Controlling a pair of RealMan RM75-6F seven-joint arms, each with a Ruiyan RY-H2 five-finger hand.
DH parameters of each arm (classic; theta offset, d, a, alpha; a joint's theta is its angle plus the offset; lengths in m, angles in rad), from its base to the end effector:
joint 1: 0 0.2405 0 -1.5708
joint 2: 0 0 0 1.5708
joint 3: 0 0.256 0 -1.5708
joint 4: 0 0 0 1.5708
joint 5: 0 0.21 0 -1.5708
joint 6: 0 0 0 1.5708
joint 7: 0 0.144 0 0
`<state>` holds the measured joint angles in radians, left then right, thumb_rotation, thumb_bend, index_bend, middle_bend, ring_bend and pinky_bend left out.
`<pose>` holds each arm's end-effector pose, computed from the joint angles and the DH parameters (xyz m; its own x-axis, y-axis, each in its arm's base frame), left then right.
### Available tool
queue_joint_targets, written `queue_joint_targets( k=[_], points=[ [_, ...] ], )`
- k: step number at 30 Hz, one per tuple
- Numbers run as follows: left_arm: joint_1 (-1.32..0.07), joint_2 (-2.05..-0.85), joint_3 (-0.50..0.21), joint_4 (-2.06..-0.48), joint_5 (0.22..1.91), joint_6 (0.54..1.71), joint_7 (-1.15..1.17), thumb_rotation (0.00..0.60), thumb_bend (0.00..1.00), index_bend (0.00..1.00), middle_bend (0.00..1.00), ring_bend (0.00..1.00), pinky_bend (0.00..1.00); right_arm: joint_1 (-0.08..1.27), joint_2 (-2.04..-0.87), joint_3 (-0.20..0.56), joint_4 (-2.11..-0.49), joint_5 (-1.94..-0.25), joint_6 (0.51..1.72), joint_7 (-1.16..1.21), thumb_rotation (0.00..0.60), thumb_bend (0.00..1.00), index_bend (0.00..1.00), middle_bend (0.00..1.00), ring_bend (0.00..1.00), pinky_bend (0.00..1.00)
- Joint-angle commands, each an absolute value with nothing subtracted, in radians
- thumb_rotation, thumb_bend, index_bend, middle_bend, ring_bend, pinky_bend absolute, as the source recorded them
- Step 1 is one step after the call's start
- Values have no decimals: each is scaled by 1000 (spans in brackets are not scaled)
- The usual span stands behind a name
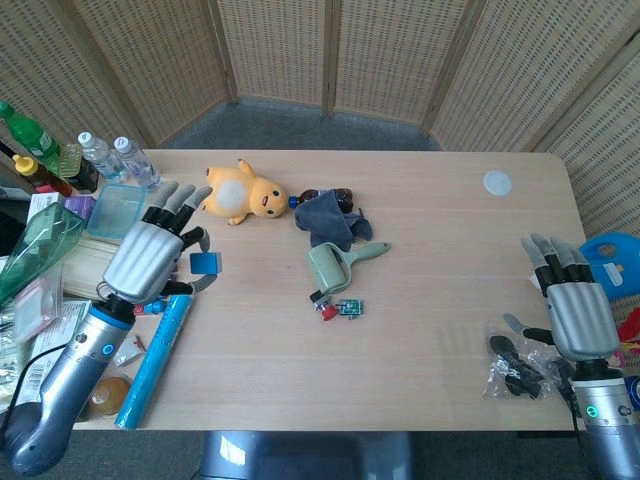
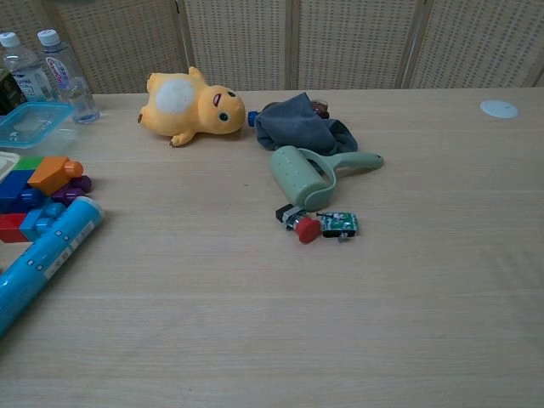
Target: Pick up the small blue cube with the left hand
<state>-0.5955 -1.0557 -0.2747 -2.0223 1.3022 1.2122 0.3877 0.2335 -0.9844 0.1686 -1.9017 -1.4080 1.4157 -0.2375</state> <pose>-0.1013 0.3017 0.1477 0.3936 -0.0812 0.9157 0.8101 -0.4402 -0.3873 -0.2310 -0.2364 0.1856 0.4457 0.0855 0.8911 -0.8855 -0.1035 0.4529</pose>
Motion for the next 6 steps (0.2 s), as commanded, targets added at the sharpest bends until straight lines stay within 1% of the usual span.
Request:
queue_joint_targets(
  k=[1,6],
  points=[
    [-567,-1002,-294,-2052,1299,1244,348,498,367,593,0,0,0,236,-987,168,-1902,-1409,1414,-241,539,148,0,0,0,0],
    [-552,-976,-287,-2064,1308,1255,325,495,362,588,0,0,0,238,-986,168,-1908,-1413,1414,-248,541,147,0,0,0,0]
  ],
)
